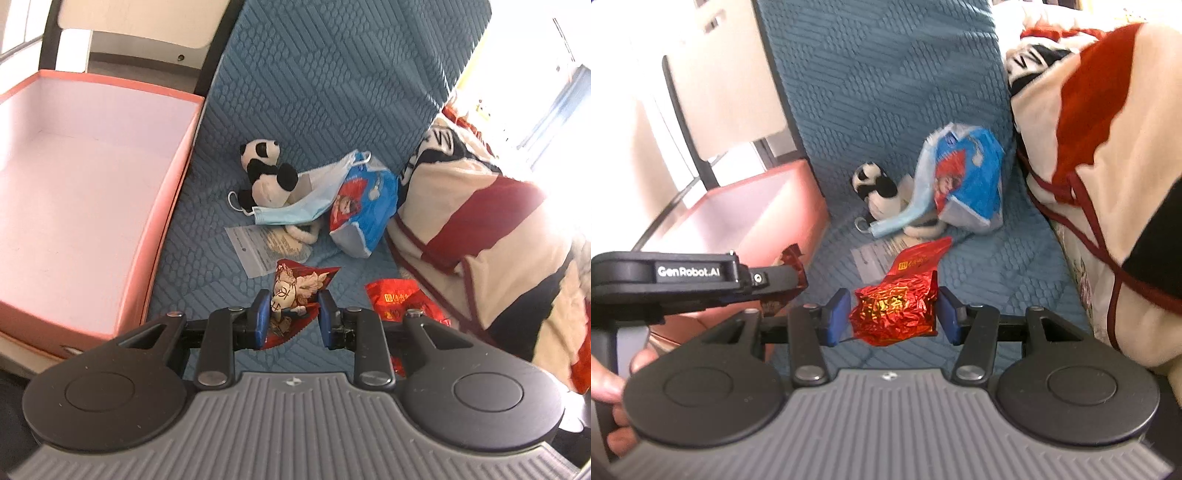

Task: Organize soft objects
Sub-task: 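Lift both held snacks and carry them over the pink box, then open the left tool over the box while the right tool drops the red packet, then move both open tools back toward the panda plush and blue bag, then close the left tool on the panda plush while the right tool grasps the blue bag, then lift the panda plush with the left tool while the right tool lifts the blue bag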

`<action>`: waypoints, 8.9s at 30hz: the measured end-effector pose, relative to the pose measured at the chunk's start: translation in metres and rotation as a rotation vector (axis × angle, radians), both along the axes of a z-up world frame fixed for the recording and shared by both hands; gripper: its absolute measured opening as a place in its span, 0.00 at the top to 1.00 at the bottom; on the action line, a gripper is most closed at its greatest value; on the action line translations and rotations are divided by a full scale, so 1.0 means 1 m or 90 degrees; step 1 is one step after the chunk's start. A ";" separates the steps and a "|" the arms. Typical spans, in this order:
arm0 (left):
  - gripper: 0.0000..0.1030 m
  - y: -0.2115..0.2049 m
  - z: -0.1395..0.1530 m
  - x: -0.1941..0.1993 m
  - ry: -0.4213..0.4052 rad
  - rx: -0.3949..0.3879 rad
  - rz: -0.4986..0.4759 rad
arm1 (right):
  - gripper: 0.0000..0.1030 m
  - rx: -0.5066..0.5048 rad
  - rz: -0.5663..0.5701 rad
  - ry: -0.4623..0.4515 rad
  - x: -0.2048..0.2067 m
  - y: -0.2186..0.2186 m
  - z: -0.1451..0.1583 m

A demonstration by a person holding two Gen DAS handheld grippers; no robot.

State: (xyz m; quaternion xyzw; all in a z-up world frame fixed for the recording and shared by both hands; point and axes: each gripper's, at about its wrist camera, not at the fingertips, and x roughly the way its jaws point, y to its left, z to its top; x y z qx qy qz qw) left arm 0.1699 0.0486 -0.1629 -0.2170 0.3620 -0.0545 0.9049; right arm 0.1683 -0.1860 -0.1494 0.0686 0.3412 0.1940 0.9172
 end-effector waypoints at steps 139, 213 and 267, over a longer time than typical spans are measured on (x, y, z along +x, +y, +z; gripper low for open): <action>0.59 0.024 0.091 -0.096 -0.080 0.051 -0.001 | 0.32 0.006 -0.033 -0.061 -0.047 -0.005 0.091; 0.49 -0.019 -0.046 0.184 -0.020 0.060 -0.013 | 0.32 0.035 -0.082 -0.008 0.152 -0.029 -0.024; 0.51 -0.015 -0.042 0.205 0.014 0.046 -0.046 | 0.94 0.010 -0.115 0.124 0.185 -0.021 -0.022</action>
